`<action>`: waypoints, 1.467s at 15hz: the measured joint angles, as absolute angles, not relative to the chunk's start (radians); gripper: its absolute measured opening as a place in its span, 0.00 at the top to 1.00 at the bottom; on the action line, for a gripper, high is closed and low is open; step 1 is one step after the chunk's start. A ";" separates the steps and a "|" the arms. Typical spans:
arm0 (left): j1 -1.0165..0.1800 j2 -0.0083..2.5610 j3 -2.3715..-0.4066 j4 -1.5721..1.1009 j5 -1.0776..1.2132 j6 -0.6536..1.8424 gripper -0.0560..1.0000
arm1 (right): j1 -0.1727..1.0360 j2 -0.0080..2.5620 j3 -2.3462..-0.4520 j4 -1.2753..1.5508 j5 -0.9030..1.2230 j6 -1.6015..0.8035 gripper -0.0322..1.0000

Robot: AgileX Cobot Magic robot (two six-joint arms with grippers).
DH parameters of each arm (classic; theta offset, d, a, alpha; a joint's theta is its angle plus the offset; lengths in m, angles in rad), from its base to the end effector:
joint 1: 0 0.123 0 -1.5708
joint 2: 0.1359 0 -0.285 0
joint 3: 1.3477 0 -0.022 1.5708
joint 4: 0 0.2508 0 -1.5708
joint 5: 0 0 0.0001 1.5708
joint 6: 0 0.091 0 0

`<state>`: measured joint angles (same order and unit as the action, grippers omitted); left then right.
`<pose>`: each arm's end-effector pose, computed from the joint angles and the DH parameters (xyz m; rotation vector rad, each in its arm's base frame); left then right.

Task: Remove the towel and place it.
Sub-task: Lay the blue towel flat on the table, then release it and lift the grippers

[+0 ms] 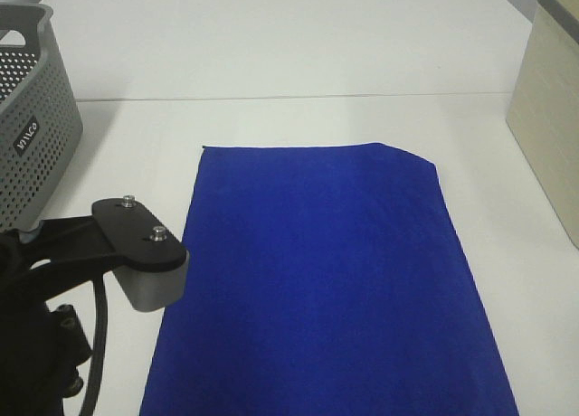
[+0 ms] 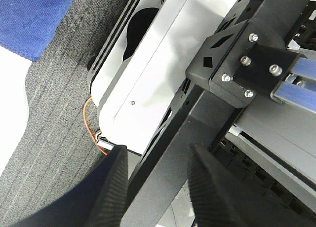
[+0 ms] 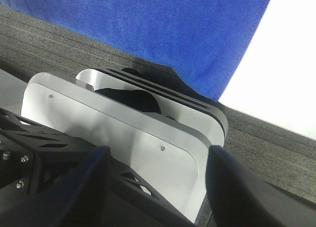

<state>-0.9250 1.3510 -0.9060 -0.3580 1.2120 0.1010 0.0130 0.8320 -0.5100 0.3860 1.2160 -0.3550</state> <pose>0.1089 -0.1942 0.2538 -1.2923 -2.6777 0.4613 0.0993 0.0334 0.2366 -0.3702 2.8954 0.5082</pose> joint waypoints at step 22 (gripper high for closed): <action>-0.417 1.548 -1.445 -0.021 1.216 -0.095 0.47 | 0.013 1.436 -1.345 0.230 1.219 -0.126 0.41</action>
